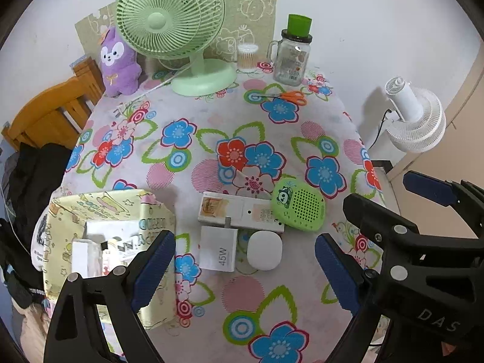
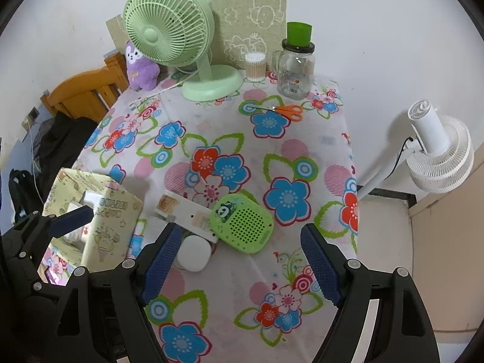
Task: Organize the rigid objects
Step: 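Withdraw both grippers from the box back over the remaining items, then lower the right gripper onto the green PANDA speaker and grasp it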
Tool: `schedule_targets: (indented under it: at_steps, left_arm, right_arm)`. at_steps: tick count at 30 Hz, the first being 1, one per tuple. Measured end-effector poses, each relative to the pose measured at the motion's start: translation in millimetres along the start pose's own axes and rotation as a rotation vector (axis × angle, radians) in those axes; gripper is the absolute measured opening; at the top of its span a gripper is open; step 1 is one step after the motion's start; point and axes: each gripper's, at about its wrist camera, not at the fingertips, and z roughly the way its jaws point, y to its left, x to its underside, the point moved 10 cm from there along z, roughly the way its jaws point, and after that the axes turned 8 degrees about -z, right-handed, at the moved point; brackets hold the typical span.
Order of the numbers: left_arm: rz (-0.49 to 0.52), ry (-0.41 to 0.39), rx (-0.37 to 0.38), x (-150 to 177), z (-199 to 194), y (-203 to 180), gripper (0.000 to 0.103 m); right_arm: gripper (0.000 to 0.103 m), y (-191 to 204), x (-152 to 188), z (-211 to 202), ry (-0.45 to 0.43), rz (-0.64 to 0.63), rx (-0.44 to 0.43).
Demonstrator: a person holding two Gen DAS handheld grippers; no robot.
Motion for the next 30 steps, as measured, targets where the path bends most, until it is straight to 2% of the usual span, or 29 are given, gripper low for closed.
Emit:
schedule_targets:
  at_steps: [9,14,25,30]
  left_arm:
    - [-0.026,0.033,-0.033,7,40,4,0.095]
    - [-0.059,0.065,-0.015,17,61,1,0.095]
    - [-0.024,0.120,-0.065,39,100,-5,0.094]
    - [0.036,0.064,-0.114,36,104,-9,0.094]
  right_arm:
    - [0.083,-5,7,38,0.032,-0.039,-0.038]
    - [0.083,-11,16,59,0.046,-0.018,-0.047]
    - [0.083,-20,42,107,0.135,-0.001,-0.062]
    - [0.083,-23,49,119,0.166,-0.009,-0.057]
